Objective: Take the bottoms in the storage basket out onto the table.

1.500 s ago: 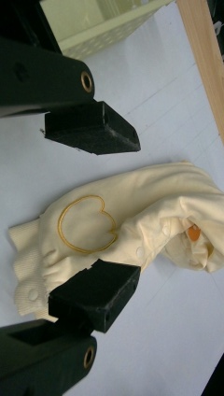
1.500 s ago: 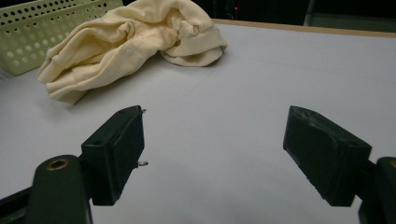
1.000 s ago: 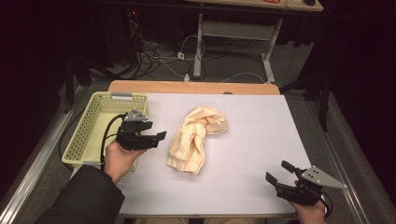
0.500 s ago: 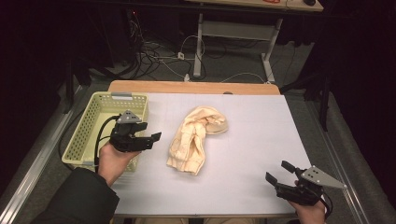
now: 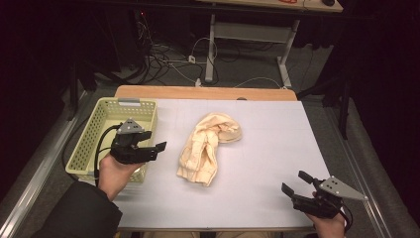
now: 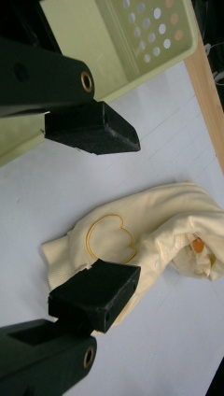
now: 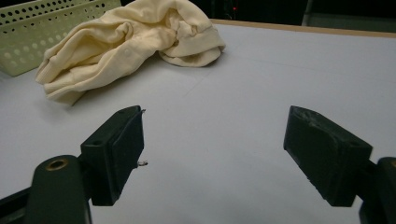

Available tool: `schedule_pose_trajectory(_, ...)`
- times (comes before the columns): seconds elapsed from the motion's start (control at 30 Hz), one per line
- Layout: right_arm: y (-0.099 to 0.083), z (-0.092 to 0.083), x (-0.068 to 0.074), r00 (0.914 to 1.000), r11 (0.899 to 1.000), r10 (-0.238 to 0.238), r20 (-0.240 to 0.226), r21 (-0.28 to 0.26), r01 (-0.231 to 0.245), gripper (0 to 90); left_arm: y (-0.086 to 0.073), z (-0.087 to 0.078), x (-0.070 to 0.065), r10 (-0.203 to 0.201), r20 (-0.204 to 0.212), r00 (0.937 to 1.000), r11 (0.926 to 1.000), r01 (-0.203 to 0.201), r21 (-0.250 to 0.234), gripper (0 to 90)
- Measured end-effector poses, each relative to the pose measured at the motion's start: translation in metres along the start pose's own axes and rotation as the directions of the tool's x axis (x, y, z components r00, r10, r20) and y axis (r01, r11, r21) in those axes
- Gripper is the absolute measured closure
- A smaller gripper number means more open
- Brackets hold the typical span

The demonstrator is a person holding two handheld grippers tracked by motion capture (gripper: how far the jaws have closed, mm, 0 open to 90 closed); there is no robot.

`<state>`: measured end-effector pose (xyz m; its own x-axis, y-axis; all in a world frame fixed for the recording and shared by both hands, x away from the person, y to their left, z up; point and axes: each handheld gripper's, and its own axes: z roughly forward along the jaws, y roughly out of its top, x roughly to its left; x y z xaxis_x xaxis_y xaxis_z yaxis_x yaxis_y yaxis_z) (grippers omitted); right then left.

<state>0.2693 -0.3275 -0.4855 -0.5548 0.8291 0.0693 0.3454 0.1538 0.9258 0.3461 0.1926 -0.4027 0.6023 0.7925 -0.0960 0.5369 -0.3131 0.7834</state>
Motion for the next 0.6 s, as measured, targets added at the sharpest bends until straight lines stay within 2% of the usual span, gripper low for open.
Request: schedule_pose_trajectory(0.6,0.000,0.000,0.000,1.0000,1.000,0.002,0.001,0.001,-0.002,20.6,-0.013,-0.016,0.007,-0.031,-0.003,0.9995,0.9987,0.031,-0.039,33.3)
